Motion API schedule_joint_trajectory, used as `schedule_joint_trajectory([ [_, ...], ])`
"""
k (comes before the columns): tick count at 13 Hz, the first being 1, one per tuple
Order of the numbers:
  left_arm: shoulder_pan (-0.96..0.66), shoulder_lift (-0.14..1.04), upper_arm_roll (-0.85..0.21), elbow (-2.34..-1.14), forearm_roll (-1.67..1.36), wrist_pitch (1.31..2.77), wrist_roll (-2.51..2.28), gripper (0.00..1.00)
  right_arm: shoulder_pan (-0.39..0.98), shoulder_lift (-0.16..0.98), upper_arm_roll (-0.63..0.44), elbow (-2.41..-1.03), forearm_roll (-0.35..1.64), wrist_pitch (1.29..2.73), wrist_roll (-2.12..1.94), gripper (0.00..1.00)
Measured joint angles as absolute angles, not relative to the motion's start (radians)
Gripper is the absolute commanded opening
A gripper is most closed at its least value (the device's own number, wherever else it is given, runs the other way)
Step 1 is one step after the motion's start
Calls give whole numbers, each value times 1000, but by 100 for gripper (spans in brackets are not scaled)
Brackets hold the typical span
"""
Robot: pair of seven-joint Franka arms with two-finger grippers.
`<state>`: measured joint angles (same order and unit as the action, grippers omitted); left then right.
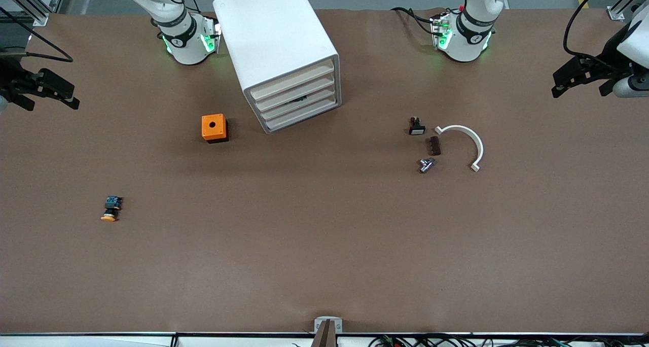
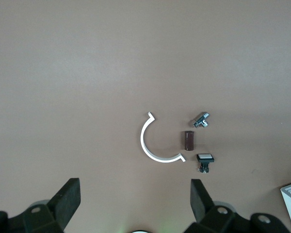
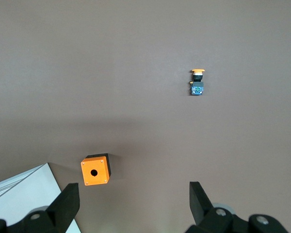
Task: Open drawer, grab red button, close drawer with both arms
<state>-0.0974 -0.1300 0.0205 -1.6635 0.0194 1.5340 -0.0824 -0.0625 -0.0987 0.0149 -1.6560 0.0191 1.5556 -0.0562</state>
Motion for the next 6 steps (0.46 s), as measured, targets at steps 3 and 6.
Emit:
schedule_joint_trajectory([
  [3,-99,-129,20,-1659,19,1534,-82,100,-63,-99,15,-1656,19,1556,-56,100],
  [6,-104,-92,16,-1631,19,1534,-82,100,-63,-99,15,-1657,19,1557,-56,100],
])
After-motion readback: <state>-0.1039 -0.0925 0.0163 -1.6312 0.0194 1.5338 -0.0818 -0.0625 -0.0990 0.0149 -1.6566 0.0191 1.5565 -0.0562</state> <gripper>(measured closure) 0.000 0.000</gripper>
